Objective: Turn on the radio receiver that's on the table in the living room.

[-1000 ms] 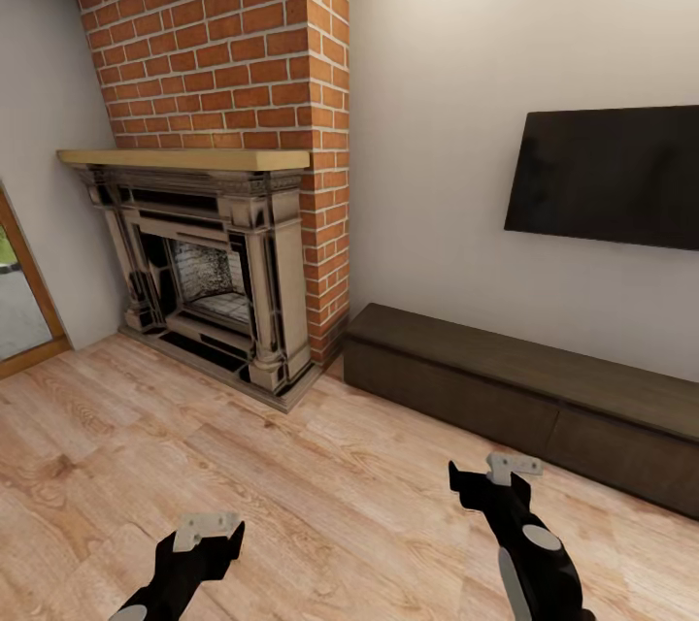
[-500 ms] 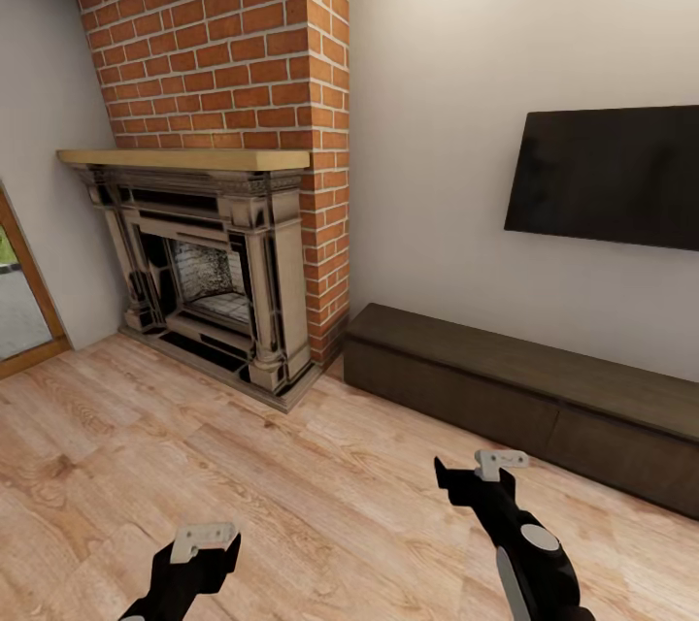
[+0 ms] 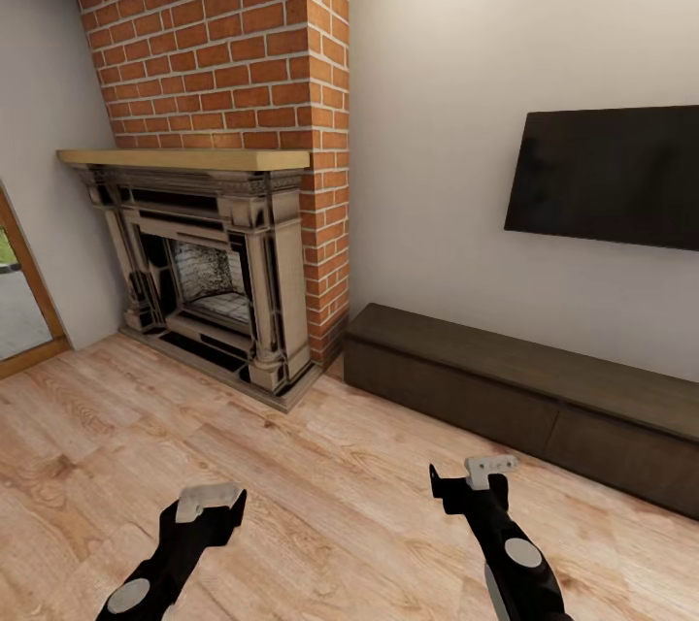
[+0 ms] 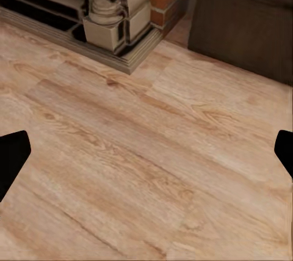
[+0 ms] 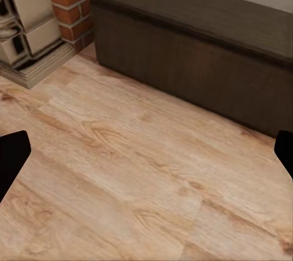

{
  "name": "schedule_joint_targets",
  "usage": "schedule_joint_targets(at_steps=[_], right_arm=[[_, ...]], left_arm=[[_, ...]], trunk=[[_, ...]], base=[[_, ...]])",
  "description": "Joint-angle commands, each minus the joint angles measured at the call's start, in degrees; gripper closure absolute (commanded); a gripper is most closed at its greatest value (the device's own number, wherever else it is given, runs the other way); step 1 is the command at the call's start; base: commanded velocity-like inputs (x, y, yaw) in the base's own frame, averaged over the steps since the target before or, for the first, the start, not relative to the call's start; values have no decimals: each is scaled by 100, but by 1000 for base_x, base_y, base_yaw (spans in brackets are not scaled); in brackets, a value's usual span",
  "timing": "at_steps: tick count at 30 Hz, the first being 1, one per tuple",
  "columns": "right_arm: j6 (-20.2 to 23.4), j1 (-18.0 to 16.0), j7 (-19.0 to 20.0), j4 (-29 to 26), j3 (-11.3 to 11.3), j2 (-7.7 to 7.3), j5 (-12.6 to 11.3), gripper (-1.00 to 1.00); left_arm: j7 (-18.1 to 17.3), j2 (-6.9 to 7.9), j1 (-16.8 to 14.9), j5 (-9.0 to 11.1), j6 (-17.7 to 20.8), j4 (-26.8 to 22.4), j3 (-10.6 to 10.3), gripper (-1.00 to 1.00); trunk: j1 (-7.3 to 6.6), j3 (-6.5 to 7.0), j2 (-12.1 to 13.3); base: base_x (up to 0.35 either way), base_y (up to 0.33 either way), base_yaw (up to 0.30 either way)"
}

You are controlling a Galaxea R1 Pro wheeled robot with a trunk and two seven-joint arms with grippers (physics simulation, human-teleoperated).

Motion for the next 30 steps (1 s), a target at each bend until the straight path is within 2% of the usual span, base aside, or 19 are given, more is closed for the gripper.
schedule_joint_targets(at_steps=[1, 3, 4, 8, 9, 12, 13, 15, 16, 18, 20, 21, 25, 26, 27, 29, 30], right_arm=[[-4, 0, 1, 4, 1, 2, -2, -100], [-3, 0, -2, 10, 6, 19, -5, -100], [51, 0, -15, 27, 12, 52, -8, -100], [347, 0, -26, 40, -21, 52, -8, -100], [555, 0, -24, 65, -38, 41, -8, -100], [796, -6, -81, 85, -50, 27, -3, -100], [892, -9, -285, 93, -54, 22, 0, -100], [904, -11, -339, 94, -55, 23, 0, -100], [912, -12, -373, 94, -55, 24, 0, -100], [922, -13, -403, 95, -56, 24, -3, -100], [927, -13, -416, 95, -56, 24, -4, -100], [930, -13, -426, 95, -56, 25, -5, -100], [938, -14, -438, 87, -56, 25, -2, -100], [953, -15, -440, 72, -56, 22, -1, -100], [963, -16, -439, 66, -54, 19, -1, -100], [988, -17, -420, 53, -48, 8, -10, -100], [991, -17, -416, 51, -46, 8, -11, -100]], left_arm=[[1, -6, -80, -3, 8, -19, 1, -100], [5, -12, -237, 0, 36, 0, 1, -100], [56, -10, -404, -17, 69, 231, 3, -100], [214, 4, -455, -22, 129, 623, 4, -100], [292, 12, -464, -27, 154, 945, 4, -100], [521, 19, -472, -27, 177, 1467, 5, -100], [787, 185, -647, -19, 192, 2205, 21, -100], [831, 327, -799, -3, 207, 2528, 30, -100], [858, 465, -975, 23, 224, 2886, 37, -100], [877, 591, -1270, 84, 285, 3403, 42, -100], [881, 636, -1462, 144, 389, 3634, 44, -100], [882, 658, -1636, 216, 588, 3784, 45, -100], [880, 585, -2072, 361, 1382, 3912, 47, -100], [878, 491, -2196, 390, 1649, 3862, 47, -100], [877, 430, -2240, 399, 1753, 3824, 46, -100], [883, 174, -2344, 415, 2001, 3720, 18, -100], [885, 130, -2358, 417, 2037, 3712, 8, -100]], trunk=[[0, -1, 0], [0, -1, 0], [0, -1, 0], [0, -1, 0], [0, -1, 0], [0, -1, 0], [0, -1, 0], [0, -1, 0], [0, -1, 0], [0, -1, 0], [0, -1, 0], [0, -1, 0], [0, -1, 0], [0, -1, 0], [0, -1, 0], [0, -1, 0], [0, -1, 0]], base=[[0, 0, 0], [0, 0, 0], [0, 0, 0], [0, 0, 0], [0, 0, 0], [0, 0, 0], [0, 0, 0], [0, 0, 0], [0, 0, 0], [0, 0, 0], [0, 0, 0], [0, 0, 0], [0, 0, 0], [0, 0, 0], [0, 0, 0], [0, 0, 0], [0, 0, 0]])
